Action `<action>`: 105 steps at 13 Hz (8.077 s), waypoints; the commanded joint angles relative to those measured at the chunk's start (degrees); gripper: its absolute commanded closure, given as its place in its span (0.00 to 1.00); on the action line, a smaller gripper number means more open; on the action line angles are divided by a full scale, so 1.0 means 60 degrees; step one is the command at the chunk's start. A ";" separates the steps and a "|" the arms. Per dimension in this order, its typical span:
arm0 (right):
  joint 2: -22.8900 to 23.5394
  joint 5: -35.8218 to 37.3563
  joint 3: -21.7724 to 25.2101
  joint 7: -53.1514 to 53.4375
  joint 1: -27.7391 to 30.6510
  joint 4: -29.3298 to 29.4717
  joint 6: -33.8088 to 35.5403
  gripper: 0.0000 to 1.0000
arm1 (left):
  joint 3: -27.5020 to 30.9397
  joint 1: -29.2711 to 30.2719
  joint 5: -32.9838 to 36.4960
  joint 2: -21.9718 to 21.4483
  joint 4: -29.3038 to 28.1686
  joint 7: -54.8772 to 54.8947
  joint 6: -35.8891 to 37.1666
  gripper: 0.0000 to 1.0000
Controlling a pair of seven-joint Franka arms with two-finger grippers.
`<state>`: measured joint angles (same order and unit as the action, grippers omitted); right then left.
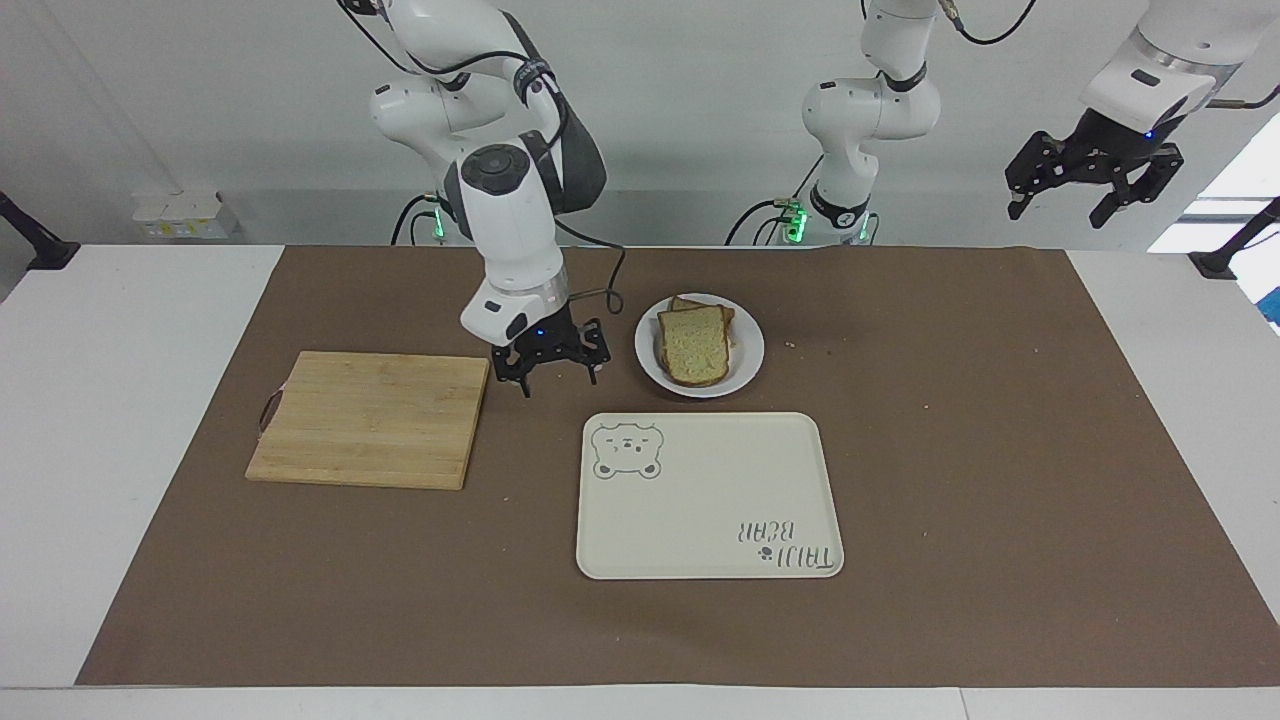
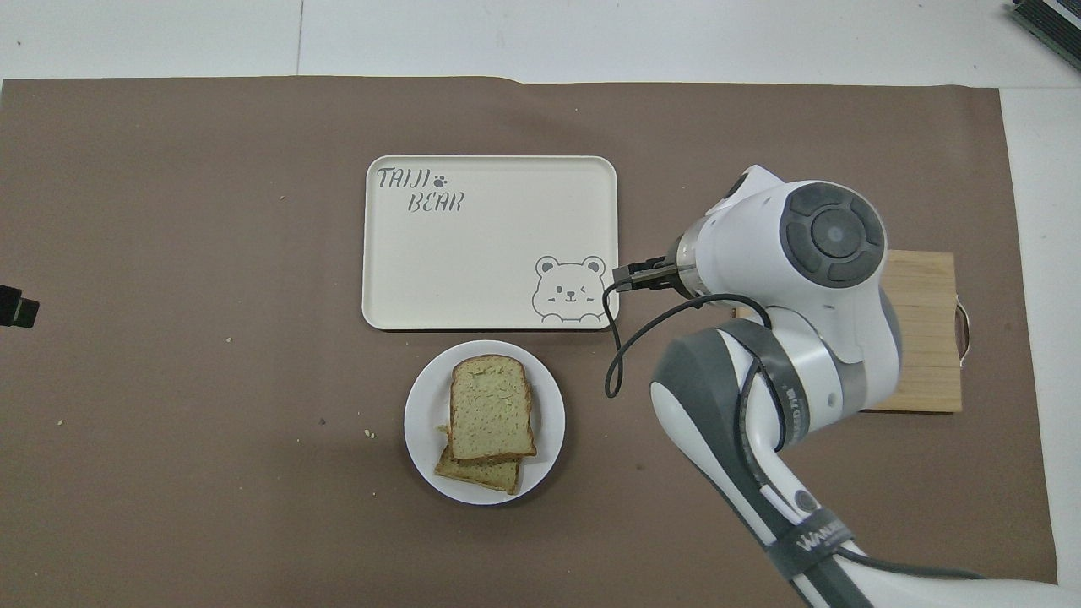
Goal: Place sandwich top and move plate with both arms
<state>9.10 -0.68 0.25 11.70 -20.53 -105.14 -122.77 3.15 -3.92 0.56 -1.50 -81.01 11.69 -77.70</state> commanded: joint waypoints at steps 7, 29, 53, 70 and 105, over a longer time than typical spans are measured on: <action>-0.2174 0.0405 0.0046 -0.0763 0.1954 0.0737 0.3057 0.00 | -0.0042 -0.0124 0.0082 -0.0029 0.0011 -0.0045 0.0221 0.00; -0.2850 0.0069 0.0236 -0.0748 0.2953 0.2231 0.5871 0.00 | -0.0072 -0.1031 -0.9346 -0.1054 -0.9785 0.4474 -0.6910 0.00; -0.2850 0.0069 0.0236 -0.0748 0.2953 0.2216 0.5871 0.00 | -0.0072 -0.2292 -1.5167 -0.0190 -1.2177 0.8100 -0.8071 1.00; -0.2850 0.0069 0.0236 -0.0748 0.2953 0.2231 0.5871 0.00 | -0.0028 -0.0871 -1.5167 0.0717 -0.9704 0.6445 -0.7132 1.00; -0.2850 0.0069 0.0251 -0.0748 0.2953 0.2231 0.5871 0.00 | 0.0687 -0.1926 -0.9110 0.2463 -0.5425 0.2929 -0.8513 0.37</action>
<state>-7.60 0.84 1.89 7.63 -3.54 -91.96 -88.05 4.92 -16.03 -60.10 16.76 -111.89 29.68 -131.99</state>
